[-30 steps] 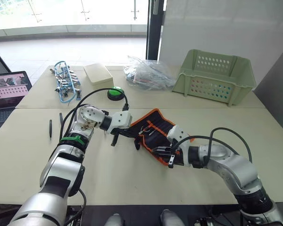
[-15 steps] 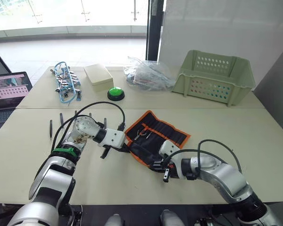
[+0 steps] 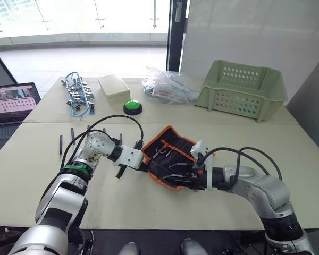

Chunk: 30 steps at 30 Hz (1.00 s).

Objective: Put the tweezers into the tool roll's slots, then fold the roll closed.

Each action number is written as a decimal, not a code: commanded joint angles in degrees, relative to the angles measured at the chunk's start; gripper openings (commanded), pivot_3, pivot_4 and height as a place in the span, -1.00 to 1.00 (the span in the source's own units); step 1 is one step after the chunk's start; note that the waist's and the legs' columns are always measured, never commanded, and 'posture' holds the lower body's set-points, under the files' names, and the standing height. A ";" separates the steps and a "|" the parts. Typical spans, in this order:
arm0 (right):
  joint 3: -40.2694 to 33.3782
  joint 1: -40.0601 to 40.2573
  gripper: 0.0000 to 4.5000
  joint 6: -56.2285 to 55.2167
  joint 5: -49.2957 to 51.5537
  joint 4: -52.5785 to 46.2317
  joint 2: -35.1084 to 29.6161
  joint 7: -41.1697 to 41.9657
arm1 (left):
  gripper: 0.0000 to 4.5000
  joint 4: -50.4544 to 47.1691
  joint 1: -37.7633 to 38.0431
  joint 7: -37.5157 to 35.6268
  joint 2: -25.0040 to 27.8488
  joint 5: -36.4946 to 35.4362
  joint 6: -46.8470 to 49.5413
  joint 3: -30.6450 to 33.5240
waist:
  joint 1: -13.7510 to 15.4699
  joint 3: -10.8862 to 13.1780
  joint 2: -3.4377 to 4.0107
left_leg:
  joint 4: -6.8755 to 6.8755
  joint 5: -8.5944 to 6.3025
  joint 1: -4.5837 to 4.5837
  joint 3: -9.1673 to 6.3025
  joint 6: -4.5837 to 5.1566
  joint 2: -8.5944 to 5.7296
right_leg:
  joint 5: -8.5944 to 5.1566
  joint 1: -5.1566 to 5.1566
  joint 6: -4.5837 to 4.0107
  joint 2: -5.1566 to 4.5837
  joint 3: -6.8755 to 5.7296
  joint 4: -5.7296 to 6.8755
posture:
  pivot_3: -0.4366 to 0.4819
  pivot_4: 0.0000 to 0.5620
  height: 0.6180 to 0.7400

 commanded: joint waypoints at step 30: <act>11.48 2.22 -1.00 -16.64 -16.40 14.70 4.94 1.33 | 0.24 -55.68 23.19 23.18 1.56 -30.57 68.94 19.06 | -1.29 0.01 0.01 | -0.37 0.00 0.17 -0.02 -0.01 0.17 | 0.00 -0.03 -0.01 0.10 0.05 -0.01 | -0.05 -0.47 1.00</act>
